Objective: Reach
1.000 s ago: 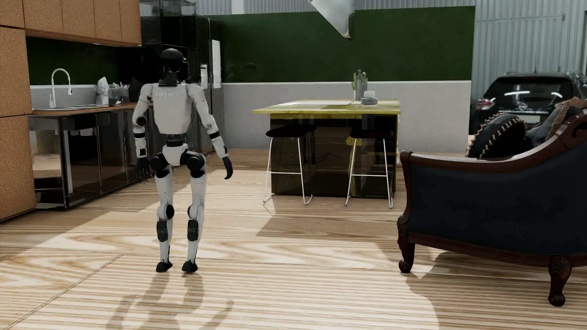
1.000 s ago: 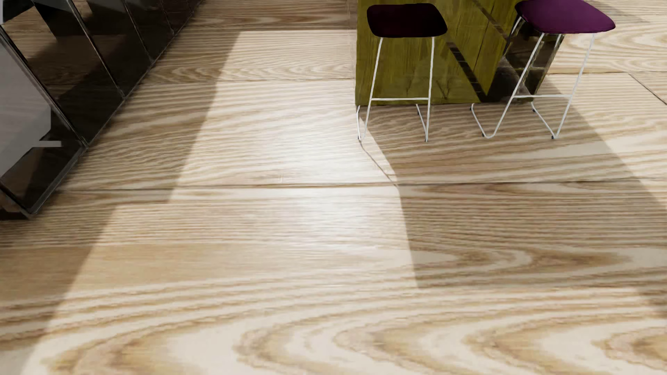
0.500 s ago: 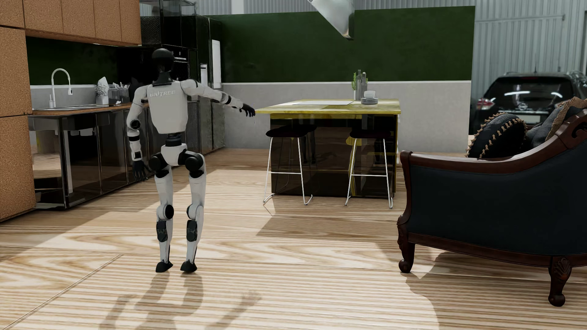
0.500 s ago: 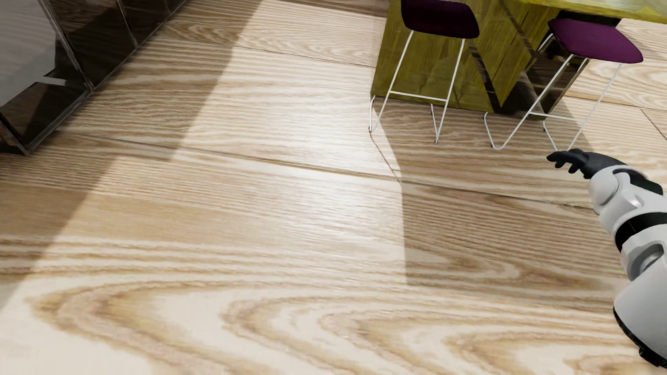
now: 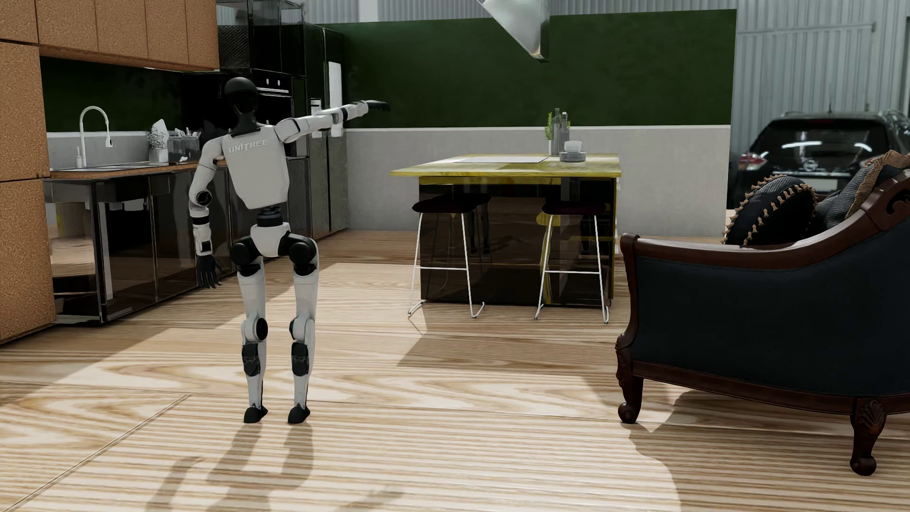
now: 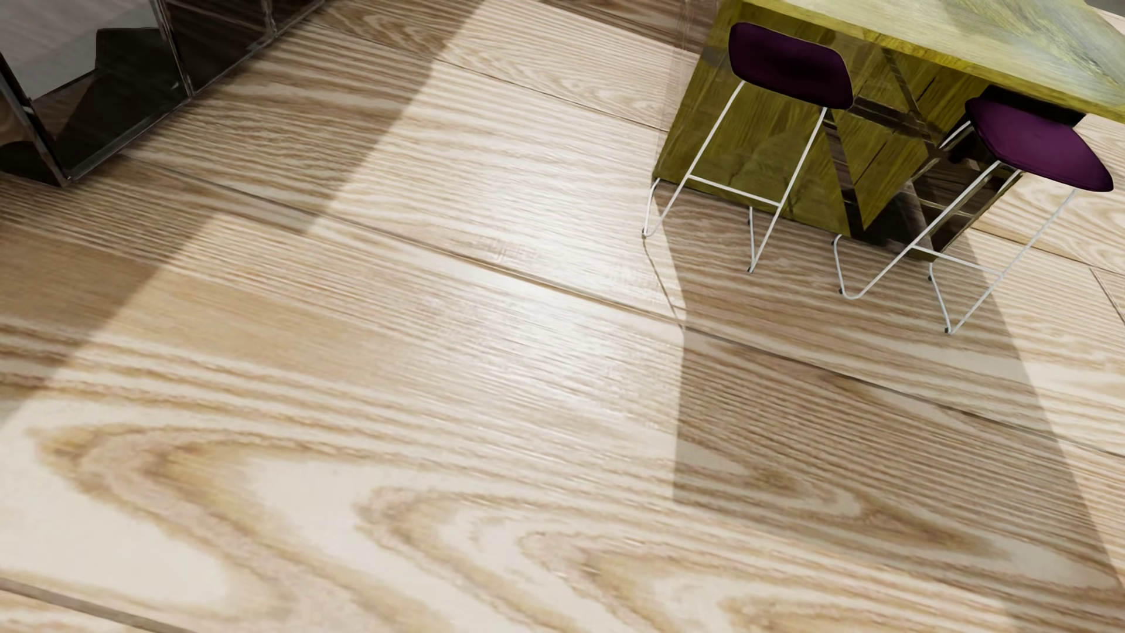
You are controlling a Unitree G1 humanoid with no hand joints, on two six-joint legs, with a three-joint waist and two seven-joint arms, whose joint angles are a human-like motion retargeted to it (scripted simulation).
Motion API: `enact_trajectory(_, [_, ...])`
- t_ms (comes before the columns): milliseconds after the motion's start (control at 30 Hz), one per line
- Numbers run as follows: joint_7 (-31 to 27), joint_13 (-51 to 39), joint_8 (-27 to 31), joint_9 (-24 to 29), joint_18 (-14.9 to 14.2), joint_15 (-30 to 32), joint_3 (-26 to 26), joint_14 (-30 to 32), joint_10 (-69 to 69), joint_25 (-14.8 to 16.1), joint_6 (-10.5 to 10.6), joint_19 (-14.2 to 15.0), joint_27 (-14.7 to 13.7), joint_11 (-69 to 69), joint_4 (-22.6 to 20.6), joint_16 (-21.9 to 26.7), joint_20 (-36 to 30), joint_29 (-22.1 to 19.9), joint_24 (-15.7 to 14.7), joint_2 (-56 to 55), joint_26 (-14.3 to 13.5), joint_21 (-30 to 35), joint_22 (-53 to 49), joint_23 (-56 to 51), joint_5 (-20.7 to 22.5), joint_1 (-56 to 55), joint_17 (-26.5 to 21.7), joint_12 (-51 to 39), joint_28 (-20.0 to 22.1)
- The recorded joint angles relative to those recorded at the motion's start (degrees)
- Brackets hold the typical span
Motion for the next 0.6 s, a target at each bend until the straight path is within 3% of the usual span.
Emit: enact_trajectory(600, [0.0, 0.4, 0.0, -0.6, 0.0, -0.4, 0.1, -0.1, -0.4, 0.0, 0.4, 0.0, 0.0, -0.1, -0.2, 0.1, 0.1, 0.0, 0.0, 0.7, 0.0, 0.0, -0.3, -0.3, -0.2, 0.7, -0.3, -0.2, 0.0])
